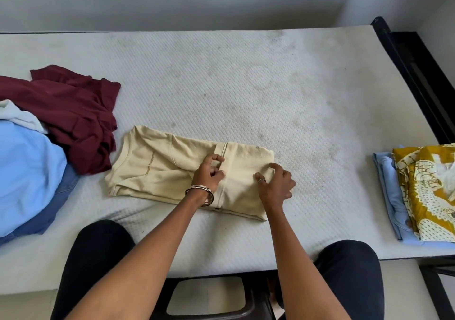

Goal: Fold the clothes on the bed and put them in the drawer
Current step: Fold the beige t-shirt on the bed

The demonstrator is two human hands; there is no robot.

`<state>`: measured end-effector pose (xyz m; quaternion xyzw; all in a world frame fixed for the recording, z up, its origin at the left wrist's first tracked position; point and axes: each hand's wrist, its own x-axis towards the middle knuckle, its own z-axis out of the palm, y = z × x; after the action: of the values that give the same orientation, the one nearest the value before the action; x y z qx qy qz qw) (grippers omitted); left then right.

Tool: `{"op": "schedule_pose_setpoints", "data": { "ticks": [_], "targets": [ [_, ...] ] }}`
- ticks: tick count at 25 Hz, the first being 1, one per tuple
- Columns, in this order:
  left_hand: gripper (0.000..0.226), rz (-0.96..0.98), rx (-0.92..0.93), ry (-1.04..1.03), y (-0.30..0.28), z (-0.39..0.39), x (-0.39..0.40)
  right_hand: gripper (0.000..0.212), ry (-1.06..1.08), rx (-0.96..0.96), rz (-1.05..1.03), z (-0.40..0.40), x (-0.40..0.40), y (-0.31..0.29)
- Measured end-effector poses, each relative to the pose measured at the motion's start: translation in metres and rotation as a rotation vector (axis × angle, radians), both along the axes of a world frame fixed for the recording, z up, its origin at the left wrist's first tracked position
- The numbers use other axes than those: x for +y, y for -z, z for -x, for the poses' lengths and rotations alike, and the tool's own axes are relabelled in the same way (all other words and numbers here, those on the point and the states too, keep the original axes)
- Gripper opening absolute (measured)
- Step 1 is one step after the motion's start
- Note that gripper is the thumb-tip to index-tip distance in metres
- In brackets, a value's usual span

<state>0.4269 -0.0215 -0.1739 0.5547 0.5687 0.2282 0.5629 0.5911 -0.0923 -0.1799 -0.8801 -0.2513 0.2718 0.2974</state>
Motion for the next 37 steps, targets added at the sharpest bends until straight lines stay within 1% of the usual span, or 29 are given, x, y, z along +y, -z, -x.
{"op": "schedule_pose_setpoints", "data": {
  "ticks": [1,2,3,5,7,8,9,11,12,14,15,17,18,19,20,21,22,23,24,25,26,27,28,30,31,32,33,35,37],
  "targets": [
    [0.045,-0.038,-0.044,0.007,0.000,0.003,-0.001,0.052,0.042,0.030,0.032,0.002,-0.001,-0.002],
    [0.054,-0.088,-0.040,0.010,0.001,0.003,-0.002,0.056,0.068,0.081,0.047,0.003,-0.001,-0.003],
    [0.057,-0.155,0.052,0.009,0.003,0.001,-0.001,0.061,0.078,0.127,0.050,0.002,-0.001,-0.003],
    [0.056,-0.252,0.371,0.000,0.003,-0.008,-0.003,0.066,0.073,0.165,0.058,-0.001,-0.002,-0.001],
    [0.074,-0.133,0.592,0.046,0.002,-0.016,-0.003,0.067,0.058,0.182,0.073,-0.006,0.000,0.002],
    [0.080,-0.075,0.632,0.091,0.003,-0.018,-0.003,0.066,0.053,0.195,0.078,-0.008,0.002,0.003],
    [0.077,-0.062,0.636,0.125,0.004,-0.021,-0.003,0.060,0.043,0.217,0.078,-0.010,0.002,0.004],
    [0.059,-0.140,0.606,0.141,0.008,-0.028,-0.003,0.034,0.063,0.272,0.046,-0.014,0.002,0.004],
    [0.054,-0.186,0.583,0.149,0.008,-0.032,-0.003,0.025,0.089,0.299,0.018,-0.018,0.001,0.003],
    [0.049,-0.229,0.549,0.160,0.010,-0.039,-0.008,0.028,0.133,0.340,-0.024,-0.025,0.000,0.004],
    [0.049,-0.217,0.542,0.144,0.012,-0.039,-0.007,0.024,0.136,0.344,-0.026,-0.027,0.000,0.004],
    [0.057,-0.135,0.578,0.034,0.010,-0.035,-0.006,0.019,0.120,0.365,0.001,-0.027,0.001,0.001],
    [0.066,-0.145,0.662,-0.013,0.007,-0.031,-0.006,0.022,0.096,0.387,0.011,-0.026,0.002,0.000],
    [0.072,-0.263,0.802,-0.019,0.003,-0.029,-0.008,0.027,0.081,0.429,0.005,-0.026,0.003,-0.002],
    [0.071,-0.450,0.919,0.011,0.004,-0.027,-0.011,0.031,0.073,0.495,-0.009,-0.026,0.005,-0.004],
    [0.062,-0.693,0.956,0.058,0.006,-0.027,-0.012,0.030,0.049,0.555,-0.032,-0.026,0.007,-0.008],
    [0.050,-0.878,0.881,0.146,0.008,-0.029,-0.012,0.024,0.019,0.585,-0.067,-0.025,0.009,-0.014],
    [0.038,-0.932,0.709,0.236,0.006,-0.034,-0.012,0.021,-0.010,0.575,-0.103,-0.023,0.011,-0.021],
    [0.030,-0.806,0.498,0.272,-0.004,-0.041,-0.012,0.023,-0.043,0.543,-0.136,-0.019,0.014,-0.028],
    [0.027,-0.518,0.310,0.250,-0.022,-0.048,-0.012,0.026,-0.092,0.532,-0.170,-0.014,0.017,-0.038],
    [0.031,-0.219,0.180,0.177,-0.037,-0.053,-0.011,0.027,-0.177,0.556,-0.201,-0.007,0.019,-0.049],
    [0.033,0.014,0.069,0.095,-0.048,-0.051,-0.009,0.028,-0.298,0.611,-0.208,0.001,0.022,-0.060],
    [0.030,0.153,-0.067,0.010,-0.058,-0.046,-0.005,0.032,-0.432,0.690,-0.197,0.007,0.025,-0.067],
    [0.017,0.287,-0.306,-0.146,-0.068,-0.017,0.007,0.046,-0.594,0.872,-0.173,0.015,0.030,-0.080],
    [0.011,0.291,-0.355,-0.177,-0.073,0.003,0.014,0.050,-0.612,0.955,-0.188,0.019,0.033,-0.086],
    [0.006,0.258,-0.346,-0.180,-0.076,0.024,0.024,0.050,-0.591,0.984,-0.217,0.022,0.036,-0.090],
    [0.005,0.202,-0.316,-0.173,-0.077,0.044,0.034,0.047,-0.545,0.973,-0.267,0.026,0.040,-0.091],
    [0.013,0.081,-0.238,-0.176,-0.083,0.082,0.060,0.040,-0.432,0.874,-0.326,0.034,0.047,-0.087],
    [0.009,0.012,-0.069,-0.224,-0.075,0.128,0.090,0.033,-0.370,0.803,-0.282,0.052,0.055,-0.074]
  ]
}}
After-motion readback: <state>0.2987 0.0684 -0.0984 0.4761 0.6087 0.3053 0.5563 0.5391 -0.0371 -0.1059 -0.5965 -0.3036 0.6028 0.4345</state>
